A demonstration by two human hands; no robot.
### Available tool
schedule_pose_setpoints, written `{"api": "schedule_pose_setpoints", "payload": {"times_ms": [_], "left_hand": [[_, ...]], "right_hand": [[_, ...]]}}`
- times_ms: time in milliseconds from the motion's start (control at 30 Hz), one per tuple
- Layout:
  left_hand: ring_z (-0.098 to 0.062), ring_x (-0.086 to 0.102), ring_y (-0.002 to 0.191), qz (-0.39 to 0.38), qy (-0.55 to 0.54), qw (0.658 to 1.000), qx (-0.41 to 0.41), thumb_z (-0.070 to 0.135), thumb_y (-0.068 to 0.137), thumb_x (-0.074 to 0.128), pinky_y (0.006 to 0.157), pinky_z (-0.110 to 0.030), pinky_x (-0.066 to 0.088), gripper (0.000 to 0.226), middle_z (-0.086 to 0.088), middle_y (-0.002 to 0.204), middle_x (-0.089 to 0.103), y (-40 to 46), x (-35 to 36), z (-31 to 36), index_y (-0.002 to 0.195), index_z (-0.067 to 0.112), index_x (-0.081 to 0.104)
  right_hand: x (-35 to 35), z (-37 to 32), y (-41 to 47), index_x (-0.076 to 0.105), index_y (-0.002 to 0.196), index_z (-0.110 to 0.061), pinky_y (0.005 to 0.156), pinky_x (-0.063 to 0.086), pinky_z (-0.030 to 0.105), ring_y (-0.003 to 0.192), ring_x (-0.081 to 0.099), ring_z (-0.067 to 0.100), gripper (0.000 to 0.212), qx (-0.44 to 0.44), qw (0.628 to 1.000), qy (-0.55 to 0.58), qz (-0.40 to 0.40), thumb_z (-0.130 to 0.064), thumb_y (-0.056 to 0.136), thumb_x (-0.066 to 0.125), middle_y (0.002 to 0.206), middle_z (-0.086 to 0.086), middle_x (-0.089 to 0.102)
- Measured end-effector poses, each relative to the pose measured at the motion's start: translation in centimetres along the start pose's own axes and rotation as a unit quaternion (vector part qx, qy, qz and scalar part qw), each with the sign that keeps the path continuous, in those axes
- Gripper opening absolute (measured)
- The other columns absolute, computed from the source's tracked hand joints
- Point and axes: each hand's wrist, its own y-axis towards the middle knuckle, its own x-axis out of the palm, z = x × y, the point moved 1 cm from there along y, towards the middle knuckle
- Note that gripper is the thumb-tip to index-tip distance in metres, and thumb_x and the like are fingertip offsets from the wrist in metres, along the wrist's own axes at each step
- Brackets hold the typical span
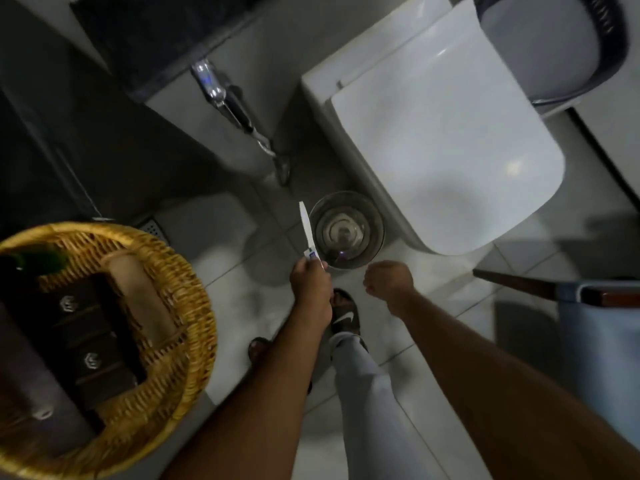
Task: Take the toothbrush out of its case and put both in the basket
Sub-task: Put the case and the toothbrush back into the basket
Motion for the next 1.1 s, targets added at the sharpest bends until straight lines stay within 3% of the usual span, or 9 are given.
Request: {"api": "schedule_pose_setpoints", "payload": {"times_ms": [167, 300, 400, 533, 633, 767, 867, 967, 1100], "left_hand": [[-0.011, 0.042, 0.050, -0.041, -0.013, 0.998, 0.054, 0.010, 0.097, 0.044, 0.047, -0.024, 0.031, 0.028, 0.000, 0.064, 0.052, -6.3, 1.0, 4.3, 0.074, 0.016, 0.058], [-0.004, 0.046, 0.040, -0.092, 0.001, 0.988, 0.126, 0.022, 0.098, 0.047, 0.039, -0.018, 0.035, 0.027, 0.003, 0.058, 0.053, -12.6, 0.2, 9.7, 0.077, 0.017, 0.063], [-0.004, 0.056, 0.045, -0.153, 0.000, 0.972, 0.181, 0.025, 0.097, 0.047, 0.043, -0.019, 0.044, 0.026, 0.003, 0.061, 0.061, -17.8, -2.4, 13.6, 0.078, 0.022, 0.066], [-0.014, 0.059, 0.069, -0.231, 0.006, 0.929, 0.289, 0.036, 0.088, 0.050, 0.063, -0.031, 0.048, 0.021, 0.005, 0.070, 0.064, -23.9, -9.0, 18.7, 0.085, 0.033, 0.070], [-0.013, 0.052, 0.068, -0.253, 0.042, 0.892, 0.373, 0.045, 0.086, 0.052, 0.061, -0.027, 0.043, 0.020, 0.002, 0.074, 0.059, -26.4, -15.8, 22.2, 0.087, 0.038, 0.071], [0.003, 0.051, 0.057, -0.213, 0.170, 0.838, 0.472, 0.036, 0.097, 0.050, 0.052, -0.016, 0.042, 0.017, 0.018, 0.066, 0.061, -27.3, -24.3, 24.8, 0.091, 0.040, 0.066], [-0.006, 0.058, 0.076, -0.154, 0.281, 0.755, 0.572, 0.024, 0.102, 0.045, 0.066, -0.025, 0.047, 0.019, 0.007, 0.082, 0.065, -27.1, -29.0, 25.1, 0.100, 0.023, 0.064], [-0.023, 0.055, 0.107, -0.101, 0.340, 0.686, 0.636, 0.021, 0.099, 0.044, 0.093, -0.043, 0.047, 0.025, -0.011, 0.109, 0.065, -26.9, -32.1, 24.7, 0.110, 0.008, 0.063], [-0.030, 0.043, 0.136, -0.068, 0.299, 0.616, 0.726, 0.025, 0.102, 0.041, 0.107, -0.053, 0.043, 0.038, -0.019, 0.131, 0.063, -27.4, -34.0, 23.5, 0.118, 0.003, 0.067]], "right_hand": [[-1.3, -3.7, -8.8, 0.071, 0.086, -0.006, 0.088, 0.059, 0.049, 0.090, 0.070, 0.039, 0.015, -0.060, 0.996, 0.059, 0.006, 0.001, 0.092, 0.059, 0.093, 0.023, 0.071], [-1.2, -9.6, -18.1, 0.073, 0.096, -0.002, 0.070, 0.063, 0.031, 0.079, 0.072, 0.027, 0.011, -0.180, 0.976, 0.118, -0.019, -0.001, 0.090, 0.064, 0.085, 0.014, 0.073], [-0.5, -14.2, -25.7, 0.070, 0.111, 0.002, 0.061, 0.060, 0.023, 0.086, 0.076, 0.029, 0.020, -0.231, 0.960, 0.154, -0.041, -0.008, 0.096, 0.060, 0.096, 0.017, 0.077], [1.4, -18.9, -36.1, 0.074, 0.101, -0.004, 0.074, 0.062, 0.033, 0.088, 0.076, 0.031, 0.015, -0.327, 0.922, 0.178, -0.104, -0.008, 0.097, 0.059, 0.099, 0.020, 0.077], [3.9, -20.8, -42.7, 0.075, 0.090, -0.004, 0.078, 0.060, 0.040, 0.084, 0.071, 0.035, 0.018, -0.377, 0.909, 0.118, -0.135, -0.010, 0.096, 0.059, 0.090, 0.019, 0.076], [7.9, -21.0, -48.8, 0.074, 0.092, 0.001, 0.055, 0.056, 0.033, 0.066, 0.069, 0.028, 0.055, -0.295, 0.929, 0.014, -0.222, -0.045, 0.099, 0.044, 0.081, 0.020, 0.073], [10.0, -20.0, -50.8, 0.070, 0.101, 0.009, 0.047, 0.054, 0.029, 0.055, 0.067, 0.024, 0.084, -0.158, 0.934, -0.005, -0.321, -0.064, 0.097, 0.030, 0.077, 0.022, 0.073], [11.3, -18.5, -52.1, 0.069, 0.091, 0.009, 0.039, 0.054, 0.024, 0.045, 0.066, 0.016, 0.049, -0.095, 0.917, -0.042, -0.384, -0.037, 0.098, 0.055, 0.065, 0.016, 0.072], [11.8, -15.5, -52.6, 0.069, 0.084, 0.003, 0.037, 0.052, 0.018, 0.042, 0.064, 0.012, 0.013, -0.088, 0.914, -0.025, -0.395, -0.004, 0.092, 0.062, 0.062, 0.011, 0.069]]}}
